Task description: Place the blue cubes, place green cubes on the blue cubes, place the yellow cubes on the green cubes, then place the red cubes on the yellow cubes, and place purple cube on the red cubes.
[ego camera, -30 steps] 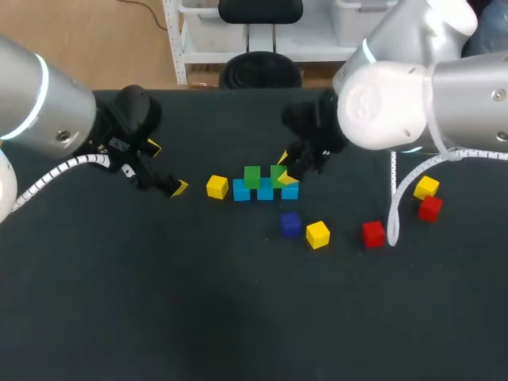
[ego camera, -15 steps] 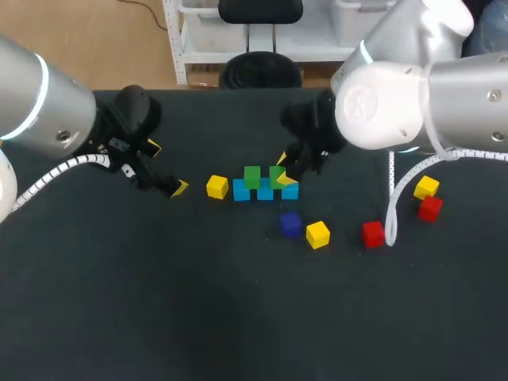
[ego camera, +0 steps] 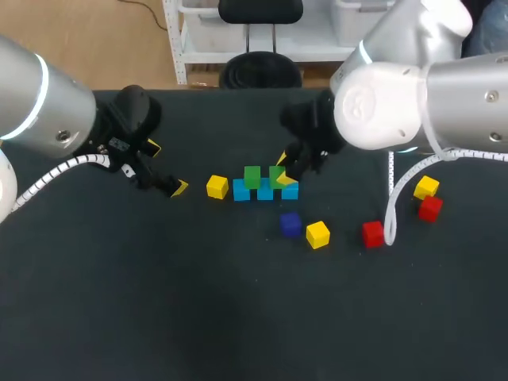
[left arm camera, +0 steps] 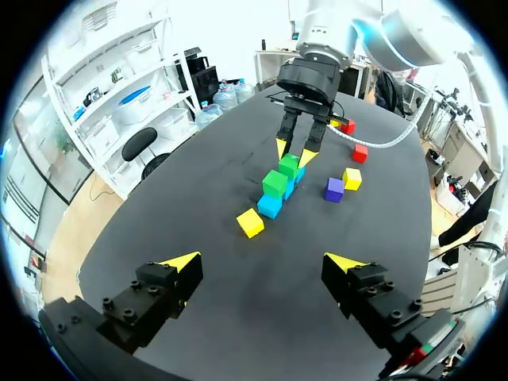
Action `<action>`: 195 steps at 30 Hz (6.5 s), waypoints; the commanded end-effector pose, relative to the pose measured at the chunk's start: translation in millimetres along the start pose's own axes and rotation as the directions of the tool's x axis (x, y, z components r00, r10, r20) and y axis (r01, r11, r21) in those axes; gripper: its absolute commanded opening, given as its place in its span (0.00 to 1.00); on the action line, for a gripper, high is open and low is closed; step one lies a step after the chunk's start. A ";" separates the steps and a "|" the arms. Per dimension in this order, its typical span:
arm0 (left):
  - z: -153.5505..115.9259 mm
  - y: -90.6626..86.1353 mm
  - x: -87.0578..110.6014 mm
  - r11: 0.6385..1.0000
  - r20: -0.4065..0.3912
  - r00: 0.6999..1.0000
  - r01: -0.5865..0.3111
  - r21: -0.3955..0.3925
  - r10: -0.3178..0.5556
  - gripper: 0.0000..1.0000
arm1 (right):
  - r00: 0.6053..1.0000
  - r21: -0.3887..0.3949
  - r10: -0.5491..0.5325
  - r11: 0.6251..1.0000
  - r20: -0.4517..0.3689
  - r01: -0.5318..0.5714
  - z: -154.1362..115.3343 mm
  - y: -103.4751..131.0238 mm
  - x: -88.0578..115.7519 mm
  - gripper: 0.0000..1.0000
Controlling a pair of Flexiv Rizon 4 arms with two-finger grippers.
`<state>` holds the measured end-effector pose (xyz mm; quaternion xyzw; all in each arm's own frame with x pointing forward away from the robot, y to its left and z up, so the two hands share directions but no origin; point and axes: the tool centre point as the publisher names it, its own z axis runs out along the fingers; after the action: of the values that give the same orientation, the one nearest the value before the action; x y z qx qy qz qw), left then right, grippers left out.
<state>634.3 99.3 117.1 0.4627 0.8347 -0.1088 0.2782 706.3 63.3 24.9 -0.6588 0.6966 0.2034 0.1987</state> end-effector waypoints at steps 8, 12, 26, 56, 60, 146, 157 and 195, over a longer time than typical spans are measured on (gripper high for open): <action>-0.4 0.8 1.3 1.000 0.005 1.000 -0.002 0.003 0.002 1.00 | 1.000 -0.005 0.002 1.000 -0.005 -0.002 1.7 -1.6 -0.2 0.00; -0.4 0.8 1.3 1.000 0.005 1.000 -0.002 0.003 0.002 1.00 | 1.000 -0.004 0.004 1.000 -0.009 -0.004 1.8 -2.3 0.3 0.00; -0.4 0.8 1.3 1.000 0.005 1.000 -0.002 0.003 0.002 1.00 | 1.000 -0.001 0.008 1.000 -0.014 -0.008 2.6 -3.2 -0.1 0.26; -0.4 0.8 1.3 1.000 0.005 1.000 -0.002 0.003 0.002 1.00 | 0.999 0.018 0.041 0.999 -0.029 -0.041 -29.3 0.3 -5.0 1.00; -0.4 0.8 1.3 1.000 0.005 1.000 -0.002 0.003 0.002 1.00 | 0.998 0.032 0.057 0.998 -0.022 -0.056 -43.2 0.6 -5.6 1.00; -0.4 0.8 1.3 1.000 0.005 1.000 -0.002 0.003 0.002 1.00 | 0.952 -0.141 -0.307 0.941 0.025 0.307 -16.6 108.1 81.3 1.00; -0.4 0.8 1.3 1.000 0.005 1.000 -0.002 0.003 0.002 1.00 | 0.943 -0.152 -0.331 0.930 0.041 0.333 -12.3 104.6 77.1 1.00; -0.4 0.8 1.3 1.000 0.005 1.000 -0.002 0.003 0.002 1.00 | 0.965 -0.076 -0.261 0.963 -0.017 0.260 -52.0 78.8 57.1 0.00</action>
<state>634.3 99.3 117.1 0.4627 0.8347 -0.1088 0.2782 626.8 -6.6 27.4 -0.7544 0.5936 0.2028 0.1933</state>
